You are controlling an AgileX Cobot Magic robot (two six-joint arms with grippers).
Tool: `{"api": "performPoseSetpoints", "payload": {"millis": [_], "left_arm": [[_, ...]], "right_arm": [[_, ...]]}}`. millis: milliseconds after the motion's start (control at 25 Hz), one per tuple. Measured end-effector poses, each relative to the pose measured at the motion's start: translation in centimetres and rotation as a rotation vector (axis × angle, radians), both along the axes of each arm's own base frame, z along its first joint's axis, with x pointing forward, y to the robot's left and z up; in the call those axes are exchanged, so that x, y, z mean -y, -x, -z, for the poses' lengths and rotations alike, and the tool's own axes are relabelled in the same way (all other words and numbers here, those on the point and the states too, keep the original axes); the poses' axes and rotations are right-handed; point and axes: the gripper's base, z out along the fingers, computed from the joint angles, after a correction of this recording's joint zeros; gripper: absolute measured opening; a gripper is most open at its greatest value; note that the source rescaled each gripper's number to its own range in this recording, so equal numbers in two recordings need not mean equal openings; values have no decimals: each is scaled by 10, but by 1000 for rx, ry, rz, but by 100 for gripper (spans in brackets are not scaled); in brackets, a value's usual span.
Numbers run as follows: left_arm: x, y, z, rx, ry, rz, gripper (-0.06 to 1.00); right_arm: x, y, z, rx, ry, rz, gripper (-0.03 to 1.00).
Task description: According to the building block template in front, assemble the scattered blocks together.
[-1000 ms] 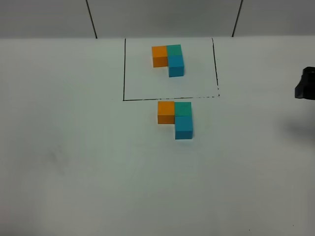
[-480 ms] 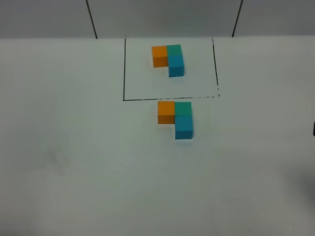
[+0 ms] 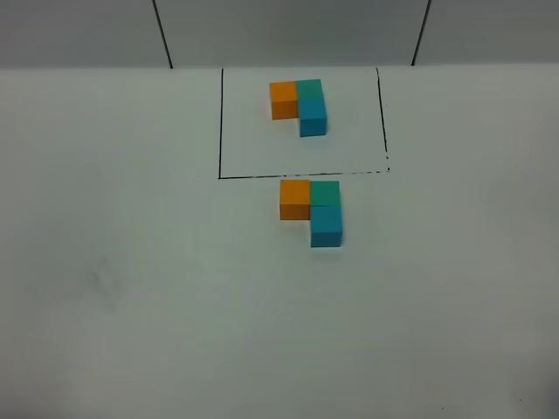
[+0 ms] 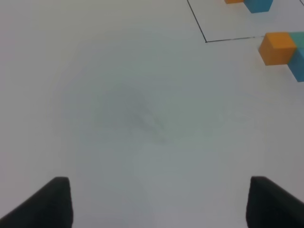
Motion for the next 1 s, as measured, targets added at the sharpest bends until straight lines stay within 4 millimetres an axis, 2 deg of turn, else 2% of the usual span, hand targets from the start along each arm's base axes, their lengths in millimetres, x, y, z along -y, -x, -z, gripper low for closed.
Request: {"api": "performPoseSetpoints", "payload": {"millis": [160,480,1000], "left_arm": [[0,0,0,0,0,0,61],[0,0,0,0,0,0,61],[0,0,0,0,0,0,61]], "right_arm": [[2,16,8,37,27,0,100],[4,46,12,249,34,-4,100],[5,47,12,258,36,-3,100]]}}
